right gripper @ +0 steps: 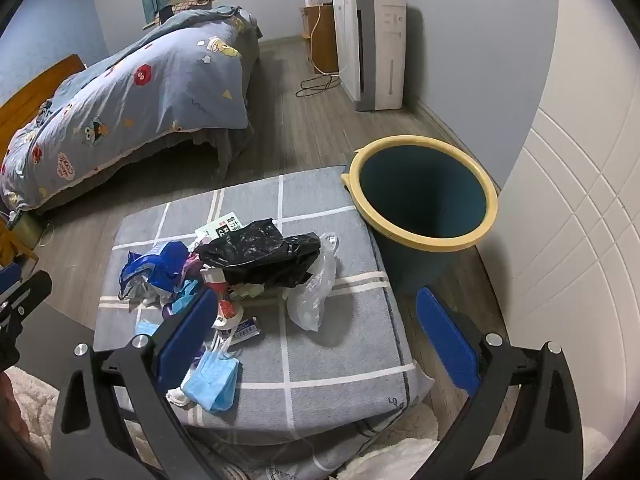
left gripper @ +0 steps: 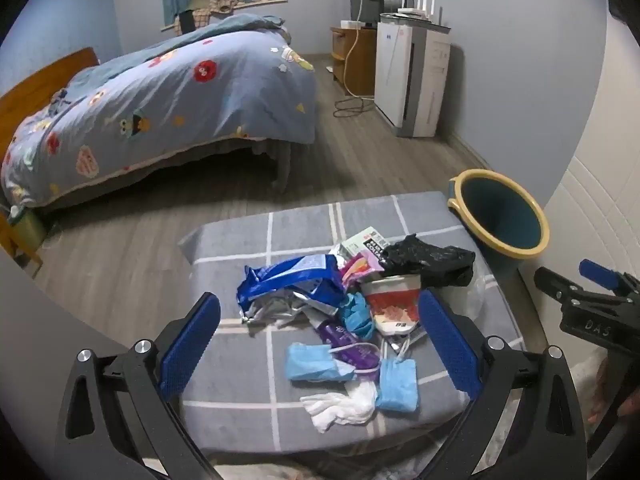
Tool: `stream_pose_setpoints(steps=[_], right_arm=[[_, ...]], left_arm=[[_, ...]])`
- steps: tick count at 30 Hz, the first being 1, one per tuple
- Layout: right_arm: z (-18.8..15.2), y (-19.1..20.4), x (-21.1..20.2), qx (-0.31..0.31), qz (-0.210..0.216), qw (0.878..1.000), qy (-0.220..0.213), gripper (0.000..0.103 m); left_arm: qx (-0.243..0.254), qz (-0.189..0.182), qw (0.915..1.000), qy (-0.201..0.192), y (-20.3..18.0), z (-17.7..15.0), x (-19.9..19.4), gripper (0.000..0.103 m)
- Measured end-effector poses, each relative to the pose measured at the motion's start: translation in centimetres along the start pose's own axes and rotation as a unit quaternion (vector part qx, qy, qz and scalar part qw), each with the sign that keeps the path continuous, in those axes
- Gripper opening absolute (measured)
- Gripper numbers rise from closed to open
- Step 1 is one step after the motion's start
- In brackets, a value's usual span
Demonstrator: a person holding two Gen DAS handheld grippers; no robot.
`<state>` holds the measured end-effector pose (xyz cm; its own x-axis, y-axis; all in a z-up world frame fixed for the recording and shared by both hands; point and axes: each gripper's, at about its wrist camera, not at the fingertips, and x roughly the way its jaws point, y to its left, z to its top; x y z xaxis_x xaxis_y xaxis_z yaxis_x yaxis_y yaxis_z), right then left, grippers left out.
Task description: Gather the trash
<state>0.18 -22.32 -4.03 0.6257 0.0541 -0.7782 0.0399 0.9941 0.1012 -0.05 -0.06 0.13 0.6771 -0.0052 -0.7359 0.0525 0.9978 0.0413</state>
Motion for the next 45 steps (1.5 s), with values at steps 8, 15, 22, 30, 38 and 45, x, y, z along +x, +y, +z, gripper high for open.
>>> stream_pose_setpoints(steps=[8, 15, 22, 30, 38, 45], right_arm=[[-0.06, -0.08, 0.10, 0.004, -0.001, 1.000, 0.000, 0.098], [-0.35, -0.02, 0.48, 0.000, -0.002, 1.000, 0.003, 0.098], [-0.04, -0.18, 0.31, 0.003, -0.002, 1.000, 0.006, 0.098], [-0.09, -0.13, 0.34, 0.005, -0.003, 1.000, 0.007, 0.098], [-0.17, -0.07, 0.40, 0.004, -0.003, 1.000, 0.008, 0.098], [-0.15, -0.09, 0.45, 0.005, -0.003, 1.000, 0.009, 0.098]], left_arm=[[-0.007, -0.006, 1.0000, 0.003, 0.21, 0.00, -0.03, 0.098], [-0.006, -0.006, 1.0000, 0.004, 0.34, 0.06, -0.09, 0.098], [-0.006, -0.006, 1.0000, 0.006, 0.28, -0.25, 0.06, 0.098], [-0.007, -0.007, 0.9999, 0.007, 0.29, -0.42, 0.15, 0.098], [-0.006, -0.007, 0.9999, 0.008, 0.28, -0.44, 0.28, 0.098], [-0.006, -0.007, 0.9999, 0.010, 0.28, -0.37, 0.28, 0.098]])
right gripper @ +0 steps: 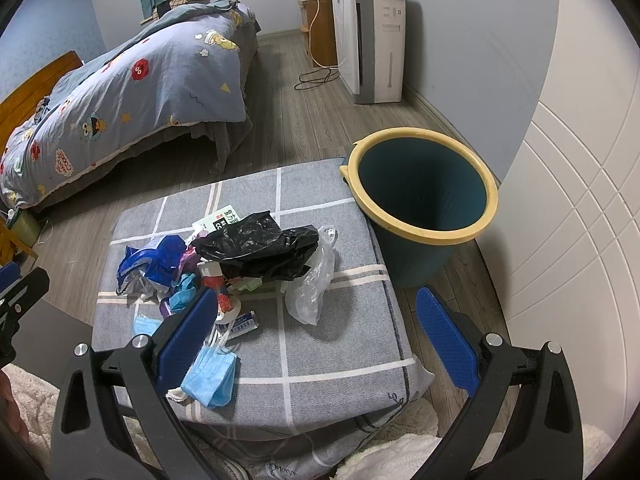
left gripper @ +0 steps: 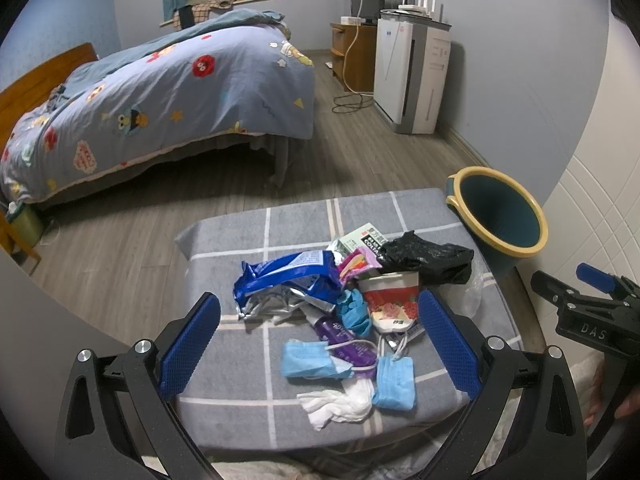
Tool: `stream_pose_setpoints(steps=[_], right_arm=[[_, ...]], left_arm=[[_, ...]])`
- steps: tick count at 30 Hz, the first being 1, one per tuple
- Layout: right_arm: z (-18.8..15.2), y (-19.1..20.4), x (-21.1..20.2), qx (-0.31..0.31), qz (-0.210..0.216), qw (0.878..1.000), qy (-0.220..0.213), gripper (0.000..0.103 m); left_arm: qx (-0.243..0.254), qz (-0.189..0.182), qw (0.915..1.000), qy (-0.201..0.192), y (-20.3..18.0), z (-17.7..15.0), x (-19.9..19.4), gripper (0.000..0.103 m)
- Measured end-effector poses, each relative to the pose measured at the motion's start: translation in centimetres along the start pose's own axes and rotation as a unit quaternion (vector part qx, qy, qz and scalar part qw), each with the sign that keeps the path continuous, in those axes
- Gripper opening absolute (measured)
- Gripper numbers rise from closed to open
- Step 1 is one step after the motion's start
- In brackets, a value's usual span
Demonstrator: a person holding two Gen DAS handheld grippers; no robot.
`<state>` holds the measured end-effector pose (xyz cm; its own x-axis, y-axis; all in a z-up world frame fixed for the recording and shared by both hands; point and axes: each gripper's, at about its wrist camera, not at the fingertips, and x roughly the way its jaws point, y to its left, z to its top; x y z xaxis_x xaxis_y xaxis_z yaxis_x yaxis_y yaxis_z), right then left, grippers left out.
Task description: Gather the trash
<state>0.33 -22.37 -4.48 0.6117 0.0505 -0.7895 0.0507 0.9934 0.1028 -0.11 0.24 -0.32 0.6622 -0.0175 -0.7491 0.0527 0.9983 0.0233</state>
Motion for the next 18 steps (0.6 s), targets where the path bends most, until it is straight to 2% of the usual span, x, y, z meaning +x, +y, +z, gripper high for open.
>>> stream_pose_setpoints(steps=[18], right_arm=[[-0.21, 0.09, 0.26, 0.000, -0.001, 1.000, 0.002, 0.098]], left_arm=[[0.000, 0.000, 1.0000, 0.002, -0.03, -0.02, 0.10, 0.098]])
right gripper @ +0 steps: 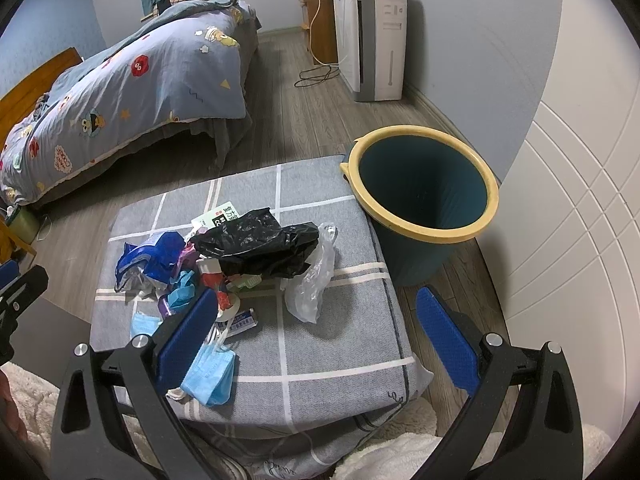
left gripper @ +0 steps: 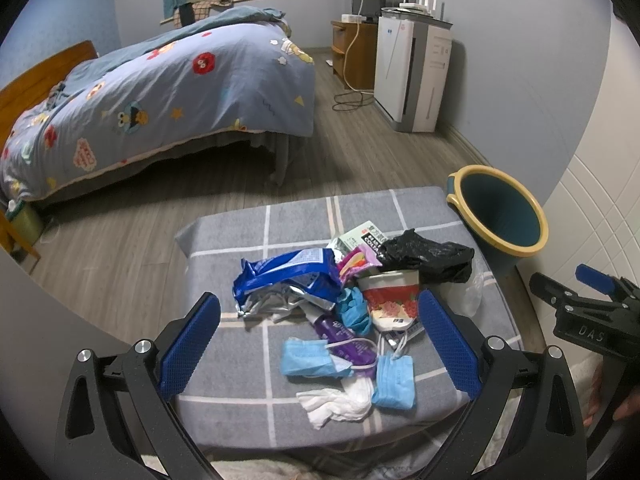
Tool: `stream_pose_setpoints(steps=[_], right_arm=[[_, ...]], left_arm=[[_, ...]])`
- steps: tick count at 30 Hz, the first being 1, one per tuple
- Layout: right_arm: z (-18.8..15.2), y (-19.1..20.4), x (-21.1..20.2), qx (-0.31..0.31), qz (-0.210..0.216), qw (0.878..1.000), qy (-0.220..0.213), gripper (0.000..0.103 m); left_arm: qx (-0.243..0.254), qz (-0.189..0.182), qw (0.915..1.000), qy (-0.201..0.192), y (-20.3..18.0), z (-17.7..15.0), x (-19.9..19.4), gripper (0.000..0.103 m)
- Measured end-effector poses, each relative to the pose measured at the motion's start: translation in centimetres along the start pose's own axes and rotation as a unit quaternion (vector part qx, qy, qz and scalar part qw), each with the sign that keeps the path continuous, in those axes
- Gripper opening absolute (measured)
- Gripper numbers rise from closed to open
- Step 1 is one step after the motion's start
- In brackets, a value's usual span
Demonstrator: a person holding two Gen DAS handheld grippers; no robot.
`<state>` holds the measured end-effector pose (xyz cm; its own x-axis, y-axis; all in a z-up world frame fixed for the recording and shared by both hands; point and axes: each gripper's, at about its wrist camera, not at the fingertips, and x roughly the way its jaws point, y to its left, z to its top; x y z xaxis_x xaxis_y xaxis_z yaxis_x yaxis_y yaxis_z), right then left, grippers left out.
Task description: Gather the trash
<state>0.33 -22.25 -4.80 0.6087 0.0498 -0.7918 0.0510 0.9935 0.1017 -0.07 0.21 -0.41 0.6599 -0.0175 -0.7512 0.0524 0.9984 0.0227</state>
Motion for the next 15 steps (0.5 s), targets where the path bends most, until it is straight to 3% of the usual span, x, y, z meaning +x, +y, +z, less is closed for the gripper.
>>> stream_pose_setpoints(steps=[15], right_arm=[[-0.09, 0.02, 0.10, 0.000, -0.001, 1.000, 0.002, 0.098]], left_arm=[[0.000, -0.001, 1.0000, 0.002, 0.07, -0.28, 0.29, 0.098]])
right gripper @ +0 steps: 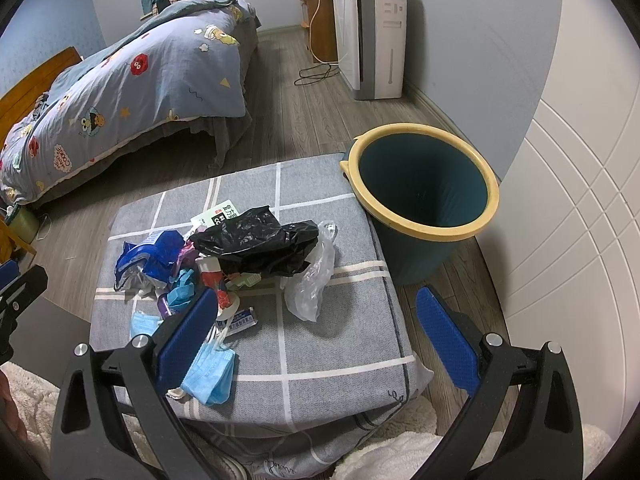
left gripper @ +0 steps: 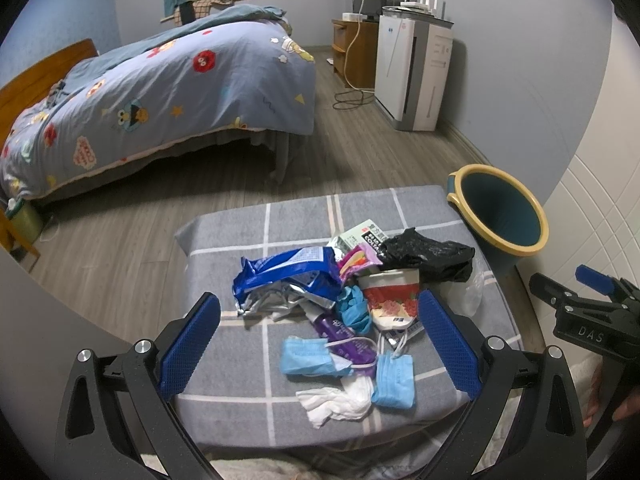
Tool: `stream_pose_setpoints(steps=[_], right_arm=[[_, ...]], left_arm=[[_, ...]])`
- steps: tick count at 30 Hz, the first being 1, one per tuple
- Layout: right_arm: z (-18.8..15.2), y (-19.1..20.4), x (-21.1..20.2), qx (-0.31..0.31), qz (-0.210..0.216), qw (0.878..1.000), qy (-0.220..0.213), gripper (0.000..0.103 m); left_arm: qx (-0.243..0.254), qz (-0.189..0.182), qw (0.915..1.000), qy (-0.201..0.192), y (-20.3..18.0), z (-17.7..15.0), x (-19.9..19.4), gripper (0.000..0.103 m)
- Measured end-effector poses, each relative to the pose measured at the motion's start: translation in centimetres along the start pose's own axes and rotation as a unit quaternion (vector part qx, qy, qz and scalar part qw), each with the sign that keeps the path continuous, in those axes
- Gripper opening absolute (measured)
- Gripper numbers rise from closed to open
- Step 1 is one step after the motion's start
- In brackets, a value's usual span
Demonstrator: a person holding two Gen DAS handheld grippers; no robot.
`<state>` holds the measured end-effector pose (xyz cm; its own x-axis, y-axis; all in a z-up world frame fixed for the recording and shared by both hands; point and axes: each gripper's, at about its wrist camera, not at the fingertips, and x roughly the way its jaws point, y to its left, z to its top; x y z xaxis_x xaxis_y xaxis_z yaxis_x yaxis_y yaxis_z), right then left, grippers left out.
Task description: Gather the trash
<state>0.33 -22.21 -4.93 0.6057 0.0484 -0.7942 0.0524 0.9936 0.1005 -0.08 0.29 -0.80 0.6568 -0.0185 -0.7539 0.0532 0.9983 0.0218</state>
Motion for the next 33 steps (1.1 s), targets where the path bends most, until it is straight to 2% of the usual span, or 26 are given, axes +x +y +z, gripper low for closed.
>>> stream_pose_setpoints(steps=[11, 17, 22, 25, 27, 29, 33], right_arm=[[-0.7, 0.1, 0.4, -0.002, -0.001, 1.000, 0.004, 0.098], [-0.4, -0.1, 0.6, 0.000, -0.006, 1.000, 0.013, 0.098], [0.2, -1.0, 2.7, 0.028, -0.015, 0.998, 0.061, 0.098], [0.5, -1.2, 5.1, 0.032, -0.015, 0.994, 0.099, 0.098], [0.7, -1.2, 6.7, 0.032, -0.021, 0.992, 0.117, 0.098], [0.9, -1.4, 8.2, 0.039, -0.029, 0.991, 0.125, 0.097], [0.9, -1.5, 10.5, 0.049, -0.032, 0.990, 0.129, 0.097]], left_arm=[[0.000, 0.000, 1.0000, 0.002, 0.0, 0.0, 0.1, 0.098], [-0.003, -0.006, 1.0000, 0.005, 0.1, -1.2, 0.5, 0.098], [-0.005, -0.015, 0.9997, 0.018, 0.2, -1.1, 1.4, 0.098], [-0.019, -0.031, 0.9992, 0.013, 0.4, 0.3, 2.1, 0.098], [-0.039, -0.042, 0.9981, 0.022, 0.8, 2.4, 3.3, 0.098], [-0.039, -0.032, 0.9986, 0.017, 0.7, 3.7, 4.2, 0.098], [-0.026, -0.049, 0.9984, 0.013, 0.1, 5.1, 6.6, 0.097]])
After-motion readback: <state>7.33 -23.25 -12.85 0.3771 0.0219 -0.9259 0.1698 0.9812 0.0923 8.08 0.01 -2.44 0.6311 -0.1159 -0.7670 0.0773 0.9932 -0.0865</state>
